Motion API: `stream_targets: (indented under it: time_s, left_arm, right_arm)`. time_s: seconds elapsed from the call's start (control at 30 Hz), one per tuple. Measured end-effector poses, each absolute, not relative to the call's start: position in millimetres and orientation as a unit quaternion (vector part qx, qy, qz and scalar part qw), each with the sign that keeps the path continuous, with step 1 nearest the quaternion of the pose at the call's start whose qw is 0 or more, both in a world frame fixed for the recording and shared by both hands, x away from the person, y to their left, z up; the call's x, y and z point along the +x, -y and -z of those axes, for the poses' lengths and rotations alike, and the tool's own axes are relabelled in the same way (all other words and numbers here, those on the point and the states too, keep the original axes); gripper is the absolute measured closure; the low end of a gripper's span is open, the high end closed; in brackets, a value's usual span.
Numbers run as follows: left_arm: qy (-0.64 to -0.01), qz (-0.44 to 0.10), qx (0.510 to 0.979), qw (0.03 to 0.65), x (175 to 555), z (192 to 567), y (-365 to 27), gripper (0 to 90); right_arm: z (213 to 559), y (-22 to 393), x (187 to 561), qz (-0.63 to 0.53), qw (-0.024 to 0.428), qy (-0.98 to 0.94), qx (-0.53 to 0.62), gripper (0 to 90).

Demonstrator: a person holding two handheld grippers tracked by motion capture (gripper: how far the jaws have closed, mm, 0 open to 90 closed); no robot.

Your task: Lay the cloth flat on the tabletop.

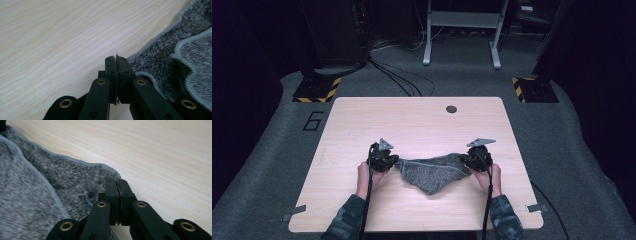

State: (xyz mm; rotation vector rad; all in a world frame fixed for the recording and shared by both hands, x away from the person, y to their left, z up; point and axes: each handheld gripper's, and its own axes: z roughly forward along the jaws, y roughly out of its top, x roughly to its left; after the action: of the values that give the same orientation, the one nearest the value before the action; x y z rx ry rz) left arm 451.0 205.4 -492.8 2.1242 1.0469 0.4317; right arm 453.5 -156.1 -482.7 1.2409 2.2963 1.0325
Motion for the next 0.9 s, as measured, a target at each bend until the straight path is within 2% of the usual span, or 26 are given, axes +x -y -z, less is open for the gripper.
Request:
stream_targets:
  time_s: [0.33, 0.6, 0.9]
  left_arm:
    - [-0.396, -0.186, 0.802, 0.406, 435, 464, -211, 88.3]
    - [-0.384, -0.207, 0.798, 0.416, 431, 441, -214, 88.9]
    - [-0.382, -0.193, 0.807, 0.407, 423, 451, -214, 89.1]
  right_arm:
    - [451, 163, 431, -0.391, 0.196, -0.794, 0.422, 89.0]
    - [427, 165, 421, -0.415, 0.219, -0.783, 0.409, 88.9]
    - [435, 161, 412, -0.404, 0.211, -0.793, 0.405, 88.9]
